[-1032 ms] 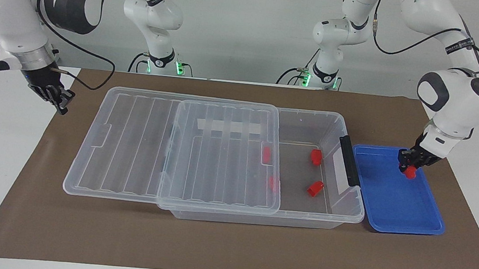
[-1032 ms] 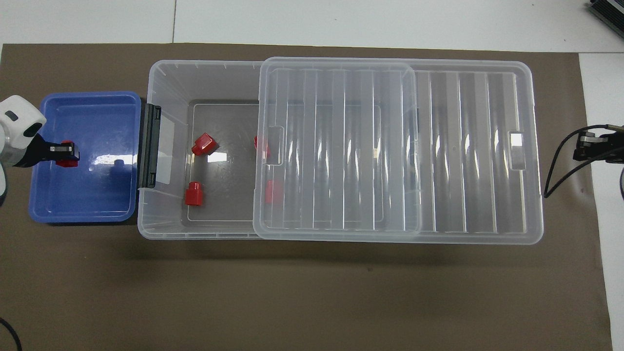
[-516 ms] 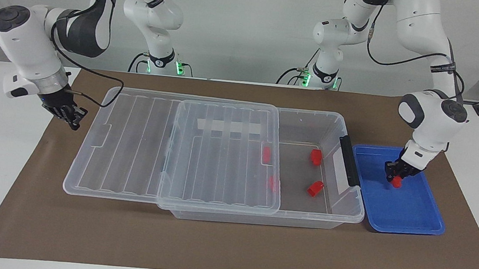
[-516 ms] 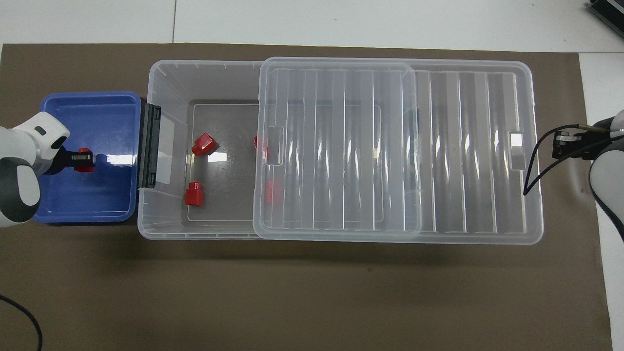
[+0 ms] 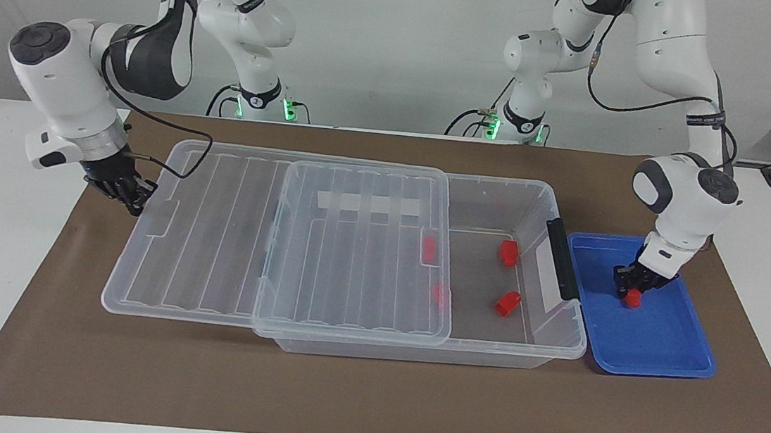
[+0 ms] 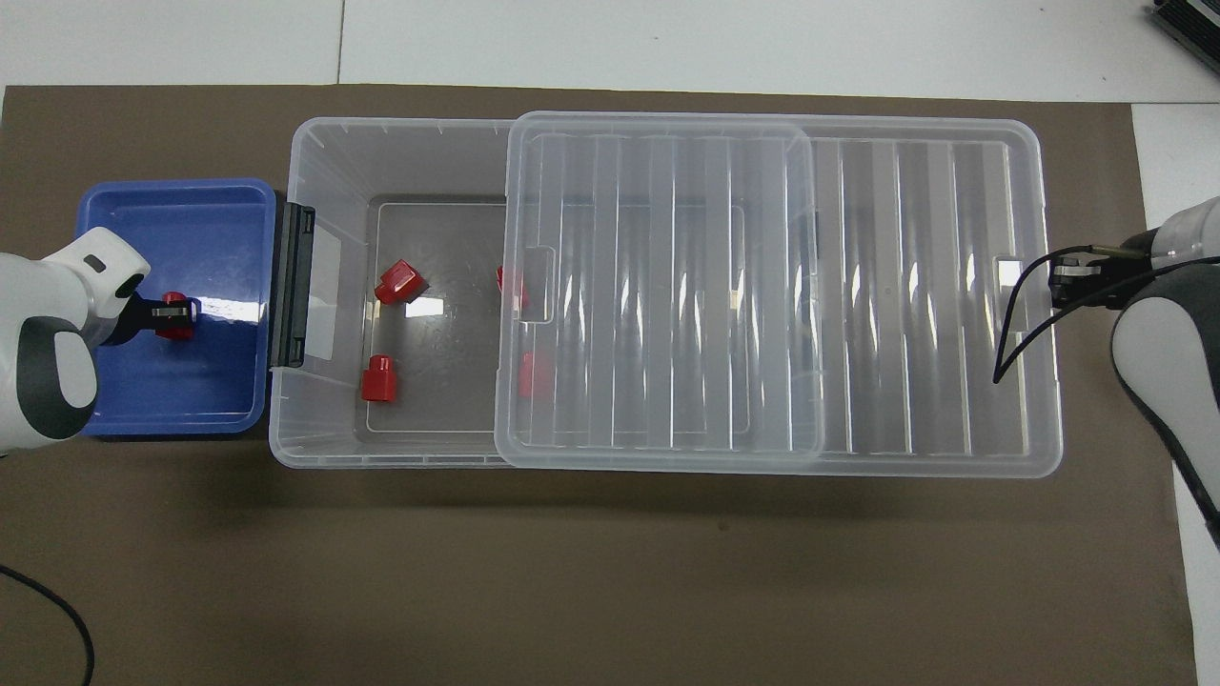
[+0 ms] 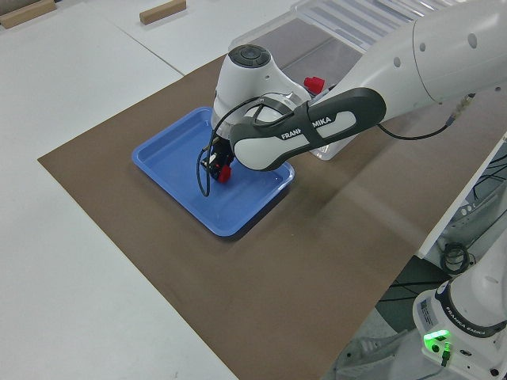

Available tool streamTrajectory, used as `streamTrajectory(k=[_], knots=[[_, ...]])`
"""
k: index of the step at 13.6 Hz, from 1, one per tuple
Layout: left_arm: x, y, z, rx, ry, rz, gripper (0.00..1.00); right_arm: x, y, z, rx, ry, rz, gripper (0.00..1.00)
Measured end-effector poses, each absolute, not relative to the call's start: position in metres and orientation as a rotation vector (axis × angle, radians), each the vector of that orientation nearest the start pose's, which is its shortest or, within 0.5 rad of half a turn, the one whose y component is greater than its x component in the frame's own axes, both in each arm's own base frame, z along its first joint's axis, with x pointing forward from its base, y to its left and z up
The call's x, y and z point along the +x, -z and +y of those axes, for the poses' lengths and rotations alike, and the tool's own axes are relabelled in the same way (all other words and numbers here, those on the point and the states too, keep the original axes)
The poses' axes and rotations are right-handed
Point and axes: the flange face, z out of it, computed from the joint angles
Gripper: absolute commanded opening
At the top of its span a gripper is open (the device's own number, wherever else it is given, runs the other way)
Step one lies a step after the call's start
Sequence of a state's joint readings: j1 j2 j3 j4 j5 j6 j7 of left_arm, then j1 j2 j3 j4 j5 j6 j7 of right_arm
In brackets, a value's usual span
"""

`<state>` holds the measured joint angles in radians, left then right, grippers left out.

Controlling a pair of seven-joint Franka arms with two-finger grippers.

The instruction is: Place red block in blue tray from box

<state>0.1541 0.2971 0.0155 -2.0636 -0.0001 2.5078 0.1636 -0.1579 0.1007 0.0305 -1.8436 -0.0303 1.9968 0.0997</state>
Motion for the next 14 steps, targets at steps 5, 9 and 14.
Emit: streamTrajectory(k=[5, 9, 14], knots=[[0.595, -0.304, 0.100, -3.107, 0.219, -0.004, 0.47, 0.594, -0.473, -0.032, -3.156, 0.088, 0.216, 0.00], [0.611, -0.371, 0.096, -3.131, 0.084, 0.014, 0.47, 0.594, -0.470, 0.001, -3.160, 0.080, 0.128, 0.00], [0.607, -0.449, 0.076, -3.138, 0.052, 0.063, 1.00, 0.591, -0.468, 0.050, -3.161, 0.073, -0.003, 0.00]])
